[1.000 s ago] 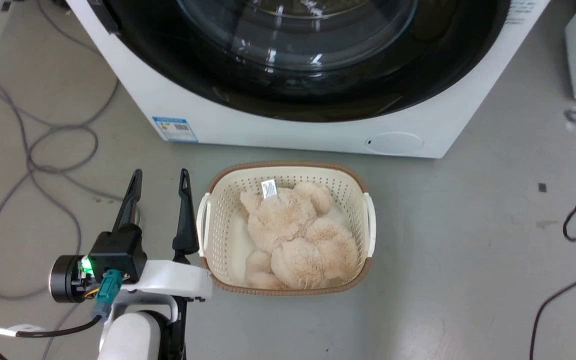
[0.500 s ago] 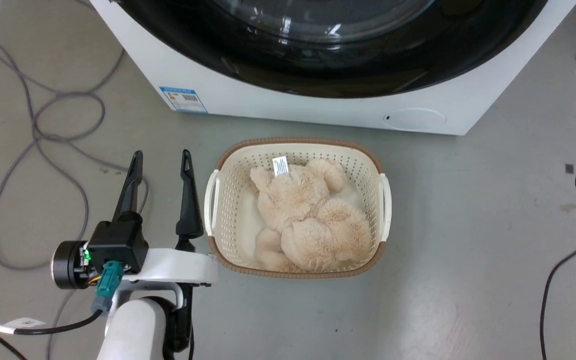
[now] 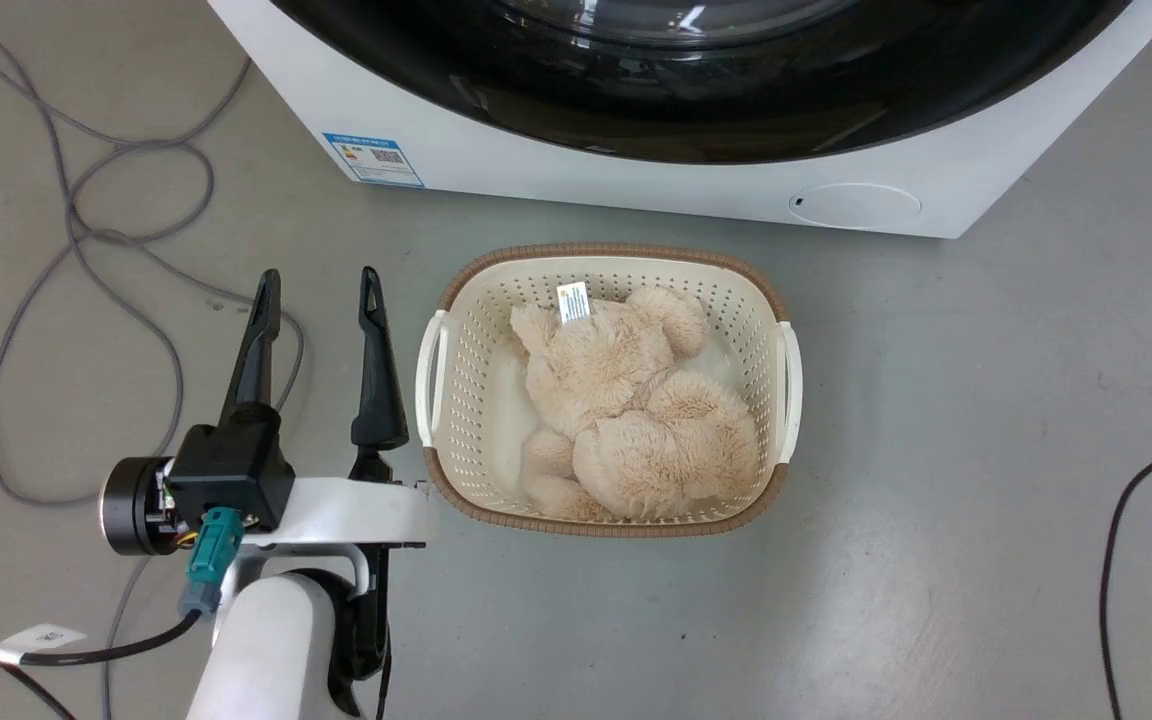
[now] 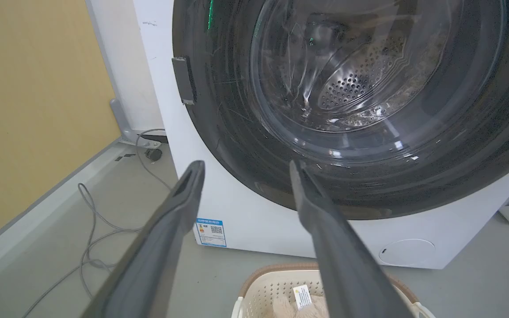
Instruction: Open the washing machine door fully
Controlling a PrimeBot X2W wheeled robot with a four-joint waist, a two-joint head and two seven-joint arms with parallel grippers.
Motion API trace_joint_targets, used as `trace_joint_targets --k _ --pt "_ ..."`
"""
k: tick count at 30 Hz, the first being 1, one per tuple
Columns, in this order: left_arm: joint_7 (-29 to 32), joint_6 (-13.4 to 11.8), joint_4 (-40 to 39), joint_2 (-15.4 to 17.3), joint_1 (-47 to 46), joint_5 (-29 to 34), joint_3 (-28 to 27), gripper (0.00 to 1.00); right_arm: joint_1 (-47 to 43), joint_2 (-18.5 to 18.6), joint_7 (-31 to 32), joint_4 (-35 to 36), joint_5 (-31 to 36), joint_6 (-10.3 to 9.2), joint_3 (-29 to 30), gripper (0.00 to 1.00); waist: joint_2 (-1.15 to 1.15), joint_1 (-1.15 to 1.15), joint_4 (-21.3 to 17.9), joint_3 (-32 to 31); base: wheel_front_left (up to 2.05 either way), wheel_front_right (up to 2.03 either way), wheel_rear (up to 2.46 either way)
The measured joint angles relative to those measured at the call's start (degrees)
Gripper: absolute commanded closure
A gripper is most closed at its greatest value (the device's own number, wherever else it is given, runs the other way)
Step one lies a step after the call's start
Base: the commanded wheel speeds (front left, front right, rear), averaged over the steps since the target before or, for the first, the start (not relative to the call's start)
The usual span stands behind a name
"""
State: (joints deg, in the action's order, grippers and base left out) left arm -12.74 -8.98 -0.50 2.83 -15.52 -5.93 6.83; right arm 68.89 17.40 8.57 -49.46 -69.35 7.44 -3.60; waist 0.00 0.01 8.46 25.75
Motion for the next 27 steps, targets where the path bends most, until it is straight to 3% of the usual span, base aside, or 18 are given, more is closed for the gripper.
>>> trace_joint_targets --k 18,27 --pt "-1.9 -0.7 0.9 0.0 -0.6 -0.3 0.3 0.00 2.1 2.9 15.2 -0.2 -13.2 -0.08 -5.0 1.00 0.00 0.00 -0.2 -0.4 0.00 0.00 0.00" --pt "-2.0 -0.7 1.8 0.0 1.2 -0.2 -0.3 0.00 -5.2 2.8 19.9 4.7 -15.0 -0.04 -7.4 1.00 0.00 0.00 -1.3 -4.4 0.00 0.00 0.00"
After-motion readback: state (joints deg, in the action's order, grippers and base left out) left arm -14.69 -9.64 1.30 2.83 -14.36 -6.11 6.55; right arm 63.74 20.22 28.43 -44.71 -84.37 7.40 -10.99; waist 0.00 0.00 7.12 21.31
